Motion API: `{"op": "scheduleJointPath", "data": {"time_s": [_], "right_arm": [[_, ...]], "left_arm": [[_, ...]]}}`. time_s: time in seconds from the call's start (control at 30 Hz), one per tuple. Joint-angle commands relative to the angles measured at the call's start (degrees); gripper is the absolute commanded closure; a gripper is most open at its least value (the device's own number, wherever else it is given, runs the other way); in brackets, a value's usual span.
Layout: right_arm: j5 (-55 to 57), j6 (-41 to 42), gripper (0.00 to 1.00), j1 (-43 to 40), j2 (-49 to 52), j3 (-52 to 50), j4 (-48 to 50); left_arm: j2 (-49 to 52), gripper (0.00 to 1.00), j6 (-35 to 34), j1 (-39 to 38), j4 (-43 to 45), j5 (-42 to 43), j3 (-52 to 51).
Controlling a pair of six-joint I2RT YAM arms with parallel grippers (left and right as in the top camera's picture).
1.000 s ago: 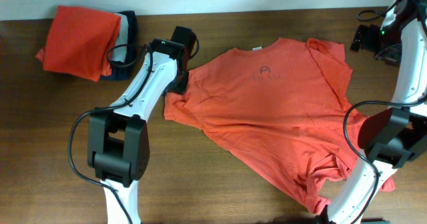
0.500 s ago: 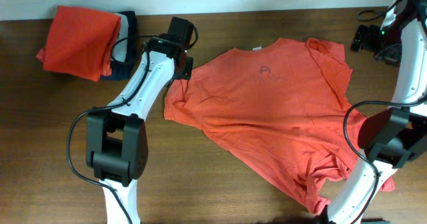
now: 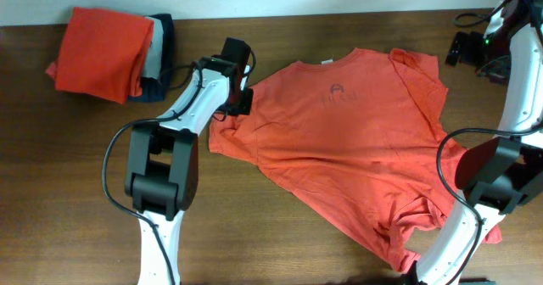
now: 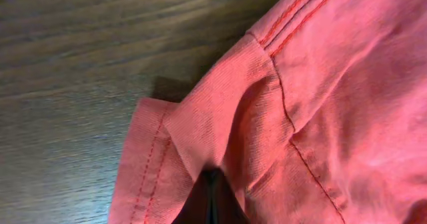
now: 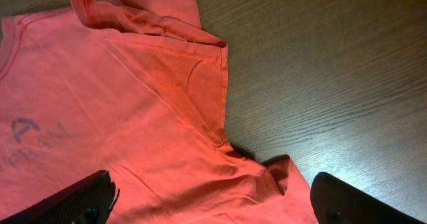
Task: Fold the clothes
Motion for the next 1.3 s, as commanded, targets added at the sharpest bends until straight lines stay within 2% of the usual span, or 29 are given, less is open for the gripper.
{"op": "scheduleJointPath", "data": {"time_s": [0.0,0.23,0.3,0.33,0.77,1.27], "right_arm": [[0.33,0.17,0.02,0.04,-0.74,0.02,0.02],[0.31,0.15,0.01,0.04,-0.74,0.02,0.0],[0.31,0.15,0.02,0.04,-0.74,0.02,0.0],[0.33,0.17,0.02,0.04,-0.74,0.02,0.02],[0.31,0.15,0.01,0.04,-0.74,0.02,0.0],[0.33,0.15,0.01,0.04,-0.74,0.02,0.0]], "left_arm": [[1.09,0.99,-0.13,0.81,0.04,0.63,0.37],[1.07,1.0,-0.55,4.04,1.42,2.93,0.37],[1.07,1.0,-0.55,6.19,1.49,9.81,0.37],[1.07,1.0,-0.55,6.58,1.55,10.6,0.37],[1.09,0.99,-0.57,6.99,2.27,13.75,0.37],[3.87,1.0,-0.52,6.99,1.53,13.0,0.35]]}}
